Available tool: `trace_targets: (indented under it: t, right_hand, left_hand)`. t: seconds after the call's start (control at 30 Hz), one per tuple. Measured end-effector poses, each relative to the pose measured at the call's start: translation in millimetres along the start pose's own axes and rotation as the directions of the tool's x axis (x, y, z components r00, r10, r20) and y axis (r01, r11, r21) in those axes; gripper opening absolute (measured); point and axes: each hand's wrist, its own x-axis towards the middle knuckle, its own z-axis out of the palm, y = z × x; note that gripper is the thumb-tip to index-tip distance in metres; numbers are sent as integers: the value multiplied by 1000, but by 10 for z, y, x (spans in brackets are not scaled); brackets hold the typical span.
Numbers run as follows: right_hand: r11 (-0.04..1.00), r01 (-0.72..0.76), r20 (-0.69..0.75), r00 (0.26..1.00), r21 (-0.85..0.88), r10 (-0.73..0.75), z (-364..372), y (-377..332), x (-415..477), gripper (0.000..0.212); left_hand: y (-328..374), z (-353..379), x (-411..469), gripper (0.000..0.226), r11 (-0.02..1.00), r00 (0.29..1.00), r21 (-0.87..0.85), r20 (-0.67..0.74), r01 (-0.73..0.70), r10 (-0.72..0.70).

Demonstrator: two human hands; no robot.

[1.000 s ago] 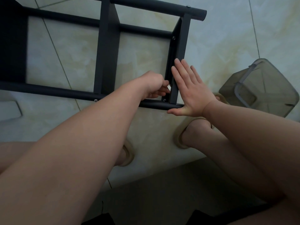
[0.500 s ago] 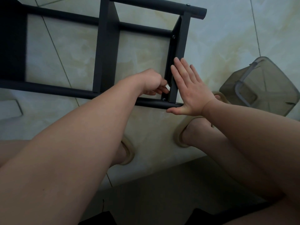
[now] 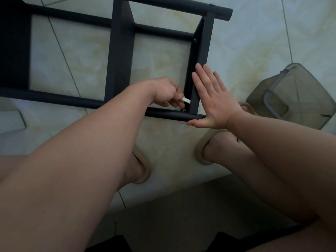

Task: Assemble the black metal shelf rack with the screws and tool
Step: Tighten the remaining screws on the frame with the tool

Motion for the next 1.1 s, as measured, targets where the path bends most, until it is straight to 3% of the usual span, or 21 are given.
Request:
trace_targets:
  t: [0.73,1.1]
  right_hand:
    - [1000,-5,-1,1000,14,5,-5,-16,1,124]
    - [1000,-16,31,999,8,15,-20,-15,0,125]
  left_hand:
    - [-108,87,-37,21,955,998,291,-26,-48,59]
    - [-82,-39,-35,12,980,992,194,-104,-44,65]
